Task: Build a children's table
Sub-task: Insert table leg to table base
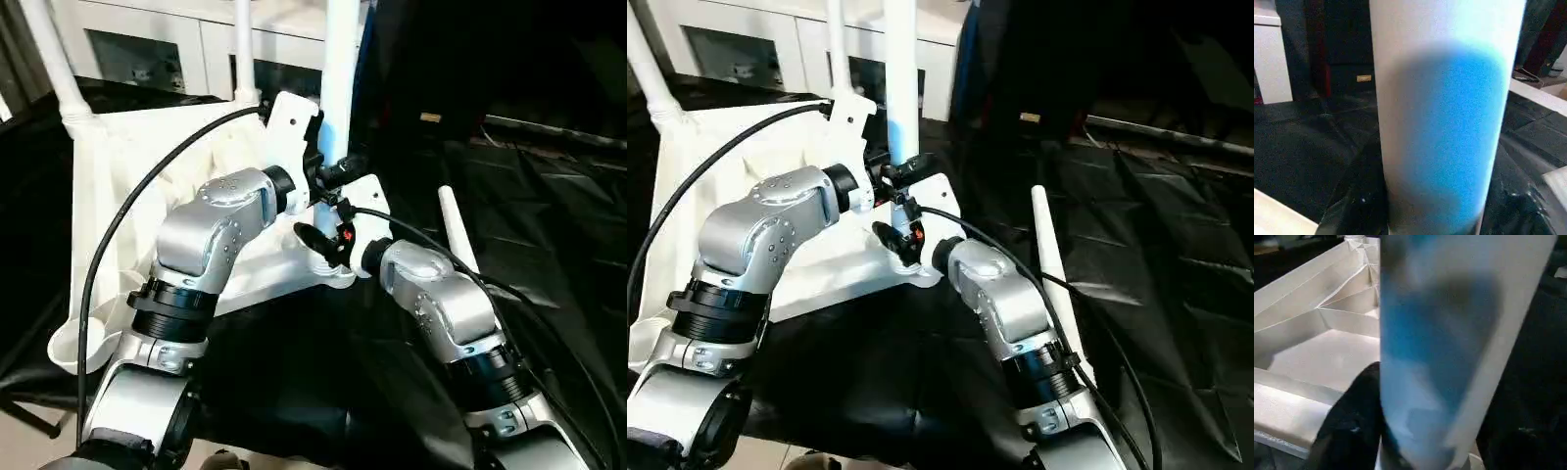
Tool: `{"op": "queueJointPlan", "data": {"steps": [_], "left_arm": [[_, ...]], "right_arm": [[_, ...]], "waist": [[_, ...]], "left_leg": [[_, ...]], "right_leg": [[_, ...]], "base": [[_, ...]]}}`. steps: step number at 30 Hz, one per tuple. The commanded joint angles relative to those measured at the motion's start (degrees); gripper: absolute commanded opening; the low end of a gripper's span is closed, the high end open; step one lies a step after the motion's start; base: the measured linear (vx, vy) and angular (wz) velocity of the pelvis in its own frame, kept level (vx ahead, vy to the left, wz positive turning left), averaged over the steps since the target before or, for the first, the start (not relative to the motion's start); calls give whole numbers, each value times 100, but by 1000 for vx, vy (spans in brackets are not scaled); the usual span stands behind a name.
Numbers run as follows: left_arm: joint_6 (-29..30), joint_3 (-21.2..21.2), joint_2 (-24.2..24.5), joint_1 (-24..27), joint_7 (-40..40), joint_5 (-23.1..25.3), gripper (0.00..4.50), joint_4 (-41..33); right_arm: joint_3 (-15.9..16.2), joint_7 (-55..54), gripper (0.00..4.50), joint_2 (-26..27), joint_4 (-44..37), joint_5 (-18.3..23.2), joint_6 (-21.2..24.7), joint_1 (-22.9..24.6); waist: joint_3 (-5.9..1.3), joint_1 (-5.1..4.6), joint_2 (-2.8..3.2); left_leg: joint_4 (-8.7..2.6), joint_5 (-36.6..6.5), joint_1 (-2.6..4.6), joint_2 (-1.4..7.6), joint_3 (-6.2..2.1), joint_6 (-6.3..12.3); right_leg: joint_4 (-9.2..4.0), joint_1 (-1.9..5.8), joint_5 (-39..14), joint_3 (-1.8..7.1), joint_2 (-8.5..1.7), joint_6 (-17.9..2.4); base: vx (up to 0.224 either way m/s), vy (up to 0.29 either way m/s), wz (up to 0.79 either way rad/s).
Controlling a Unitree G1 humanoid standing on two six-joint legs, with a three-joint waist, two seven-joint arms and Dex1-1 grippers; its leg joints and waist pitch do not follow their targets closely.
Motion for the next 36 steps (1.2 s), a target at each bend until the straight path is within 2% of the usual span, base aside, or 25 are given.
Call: {"op": "queueJointPlan", "data": {"steps": [1,2,3,4,7,8,9,10,11,12,13,14,15,16,17,18,19,21,22,24,27,30,31,33,36], "left_arm": [[-43,-12,61,-66,-29,81,188,6],[-57,4,71,-66,-22,84,188,17],[-87,-15,126,-73,-44,128,188,49],[-168,-16,158,-61,-25,189,188,100],[-269,3,208,-32,2,258,188,143],[-265,65,205,4,24,227,188,122],[-271,81,204,15,23,218,188,119],[-302,135,203,51,0,187,188,109],[-329,225,208,90,-84,94,188,81],[-337,270,209,106,-132,41,188,66],[-206,373,187,128,-250,-166,244,25],[192,743,127,214,-723,-912,258,-110],[192,743,127,214,-723,-912,258,-110],[403,907,216,366,-1392,-1519,262,-291],[458,928,247,404,-1547,-1646,273,-337],[650,961,439,559,-2153,-2089,286,-477],[690,976,482,594,-2293,-2193,295,-501],[955,1135,531,626,-2526,-2583,302,-501],[1073,1119,631,655,-2736,-2712,316,-528],[1133,949,791,712,-2956,-2680,337,-633],[1252,974,795,768,-3146,-2880,339,-733],[1265,1178,594,854,-3103,-3239,339,-816],[1247,1192,542,881,-3044,-3262,313,-827],[1216,1208,496,883,-2977,-3243,305,-787],[968,1280,366,791,-2664,-3013,269,-505]], "right_arm": [[-109,119,214,-53,-78,77,-21,-19],[-119,168,208,-42,-84,127,-16,-17],[-102,324,204,-57,-121,212,-28,-11],[-46,540,199,-108,-194,301,-11,27],[85,1034,195,-225,-371,503,67,137],[113,1334,195,-287,-528,700,179,227],[118,1408,195,-305,-563,747,198,246],[133,1658,195,-374,-680,898,253,301],[135,1961,195,-467,-814,1082,307,355],[130,2089,195,-506,-869,1158,322,375],[120,2172,195,-537,-900,1216,349,382],[103,2546,195,-683,-1008,1430,405,397],[103,2546,195,-683,-1008,1430,405,397],[84,2907,195,-864,-1105,1636,514,404],[82,2991,194,-905,-1124,1684,541,404],[101,3408,194,-1143,-1235,1896,694,405],[111,3523,193,-1213,-1265,1946,736,406],[179,3882,193,-1470,-1368,2060,841,417],[218,4177,193,-1690,-1446,2153,918,419],[190,4376,193,-1834,-1494,2240,989,414],[107,4527,193,-1895,-1508,2343,1048,386],[-130,4520,193,-1804,-1494,2658,1214,298],[-143,4532,193,-1815,-1515,2722,1247,287],[-140,4546,193,-1823,-1523,2745,1261,280],[-54,4541,192,-1805,-1542,2636,1178,308]], "waist": [[-449,3,121],[-448,2,140],[-450,1,135],[-450,-2,100],[-448,25,109],[-451,25,108],[-447,21,30],[-445,44,63],[-447,36,-15],[-448,56,26],[-443,51,27],[-442,53,3],[-442,54,12],[-439,50,7],[-437,37,-9],[-431,42,7],[-424,41,31],[-418,48,43],[-424,72,56],[-407,126,49],[-410,148,32],[-403,145,7],[-405,147,7],[-412,148,-5],[-412,161,-12]], "left_leg": [[-424,-1248,150,65,-13,-478],[-424,-1250,151,66,-16,-482],[-423,-1266,157,67,-14,-476],[-423,-1275,154,67,-9,-456],[-421,-1217,149,77,-11,-406],[-418,-1207,146,75,-9,-398],[-416,-1200,141,73,4,-363],[-417,-1157,139,76,-2,-330],[-411,-1111,131,78,9,-290],[-407,-1079,131,80,7,-259],[-408,-1089,126,79,7,-250],[-399,-1066,120,65,17,-241],[-400,-1066,102,67,9,-179],[-401,-1073,109,68,6,-176],[-400,-1051,104,63,4,-156],[-407,-1067,107,72,3,-159],[-408,-1170,149,89,14,-150],[-404,-1198,148,77,23,-163],[-403,-1277,179,88,24,-179],[-422,-1400,190,103,21,-196],[-433,-1501,178,105,8,-271],[-433,-1514,159,96,6,-292],[-430,-1514,159,100,3,-291],[-432,-1472,158,104,1,-292],[-424,-1402,158,103,5,-283]], "right_leg": [[-393,272,-520,186,-250,-881],[-386,268,-509,187,-249,-888],[-393,267,-498,186,-247,-901],[-396,272,-496,185,-243,-908],[-386,283,-421,185,-255,-959],[-380,287,-398,186,-253,-972],[-394,295,-410,185,-250,-974],[-383,302,-440,185,-262,-993],[-395,305,-454,183,-260,-994],[-387,301,-499,186,-278,-1018],[-394,298,-540,185,-278,-1020],[-390,305,-605,183,-275,-1030],[-390,321,-626,182,-281,-1066],[-395,315,-657,177,-276,-1072],[-377,319,-695,174,-274,-1097],[-386,309,-746,175,-277,-1105],[-395,261,-855,182,-257,-1142],[-397,259,-851,184,-251,-1175],[-401,244,-898,182,-249,-1176],[-422,238,-1107,191,-258,-1120],[-434,244,-1341,192,-288,-1040],[-456,249,-1494,190,-297,-1023],[-462,242,-1553,188,-304,-1005],[-465,243,-1552,188,-291,-957],[-475,235,-1544,194,-294,-896]], "base": [[0,0,0],[0,0,0],[0,0,0],[0,0,0],[0,0,0],[0,0,0],[0,0,0],[0,0,0],[0,0,0],[0,0,0],[0,0,0],[0,0,0],[0,0,0],[0,0,0],[0,0,0],[0,0,0],[0,0,0],[0,0,0],[0,0,0],[0,0,0],[0,0,0],[0,0,0],[0,0,0],[0,0,0],[0,0,0]]}}
